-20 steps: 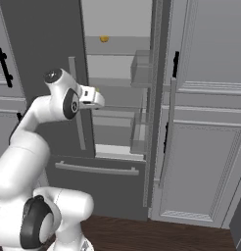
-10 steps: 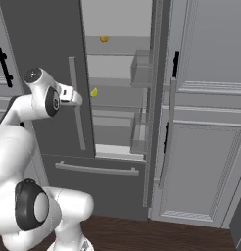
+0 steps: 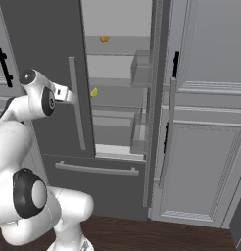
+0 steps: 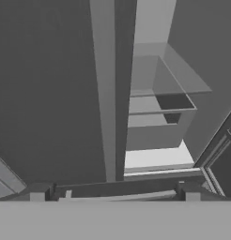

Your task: Grab a lemon wedge from the fridge and one ice cube from the ice bowl, and put them in the glass of lemonade.

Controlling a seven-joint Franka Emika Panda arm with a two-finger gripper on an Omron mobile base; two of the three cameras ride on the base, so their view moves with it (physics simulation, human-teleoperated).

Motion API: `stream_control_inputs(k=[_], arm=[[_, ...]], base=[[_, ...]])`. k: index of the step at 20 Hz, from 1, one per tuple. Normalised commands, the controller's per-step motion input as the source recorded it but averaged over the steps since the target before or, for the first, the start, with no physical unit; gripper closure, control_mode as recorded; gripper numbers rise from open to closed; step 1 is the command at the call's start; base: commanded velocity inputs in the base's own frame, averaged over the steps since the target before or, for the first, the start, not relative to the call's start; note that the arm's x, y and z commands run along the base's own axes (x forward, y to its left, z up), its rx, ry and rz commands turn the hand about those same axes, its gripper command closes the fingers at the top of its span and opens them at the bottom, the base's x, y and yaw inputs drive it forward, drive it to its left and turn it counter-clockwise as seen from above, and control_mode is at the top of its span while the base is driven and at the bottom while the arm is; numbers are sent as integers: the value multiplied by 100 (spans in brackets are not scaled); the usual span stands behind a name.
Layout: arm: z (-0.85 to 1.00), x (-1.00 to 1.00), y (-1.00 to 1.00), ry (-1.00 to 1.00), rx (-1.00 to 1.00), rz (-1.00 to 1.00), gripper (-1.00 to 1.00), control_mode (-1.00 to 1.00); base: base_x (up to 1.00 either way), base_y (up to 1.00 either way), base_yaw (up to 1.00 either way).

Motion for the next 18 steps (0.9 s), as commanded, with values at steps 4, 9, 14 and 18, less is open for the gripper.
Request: stream_control_inputs(k=[4,9,14,18], arm=[[-8,62,-1,-2,0,0,-100,-100],[-22,92,0,0,0,2,-100,-100],[-22,87,1,0,0,5,-100,-100],[-4,57,7,0,0,9,-100,-100]], base=[[0,0,0],[0,0,0],[0,0,0],[0,0,0]])
